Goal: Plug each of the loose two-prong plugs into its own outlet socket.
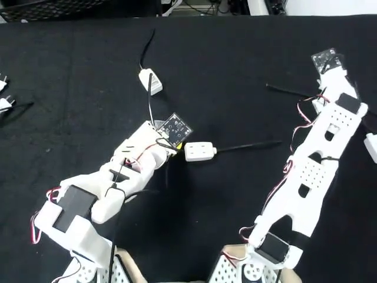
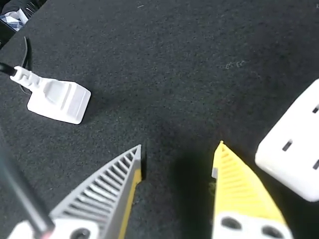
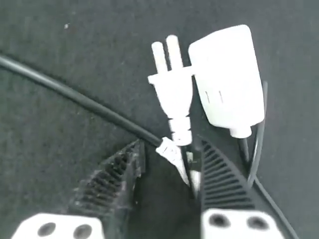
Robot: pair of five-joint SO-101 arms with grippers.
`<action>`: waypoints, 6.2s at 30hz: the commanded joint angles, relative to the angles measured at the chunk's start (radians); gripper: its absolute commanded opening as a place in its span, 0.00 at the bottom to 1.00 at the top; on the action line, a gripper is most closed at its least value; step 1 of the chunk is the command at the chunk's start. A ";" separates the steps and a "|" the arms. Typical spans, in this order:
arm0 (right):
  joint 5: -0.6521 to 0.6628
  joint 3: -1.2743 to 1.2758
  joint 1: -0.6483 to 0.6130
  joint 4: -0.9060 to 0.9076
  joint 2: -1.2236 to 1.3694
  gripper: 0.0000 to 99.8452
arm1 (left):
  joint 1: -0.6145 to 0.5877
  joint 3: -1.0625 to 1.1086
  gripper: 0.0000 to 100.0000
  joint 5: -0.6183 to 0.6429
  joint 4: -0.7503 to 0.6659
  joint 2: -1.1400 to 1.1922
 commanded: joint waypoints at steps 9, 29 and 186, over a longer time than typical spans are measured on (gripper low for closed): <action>0.124 -0.053 0.021 0.215 0.025 0.05 | 0.001 0.008 0.24 -0.009 -0.015 -0.044; 0.130 -0.048 0.023 0.577 -0.314 0.05 | 0.001 0.008 0.24 -0.009 -0.015 -0.046; -0.816 1.922 -1.022 0.244 -1.995 0.01 | -0.050 0.398 0.24 0.253 -1.099 -0.035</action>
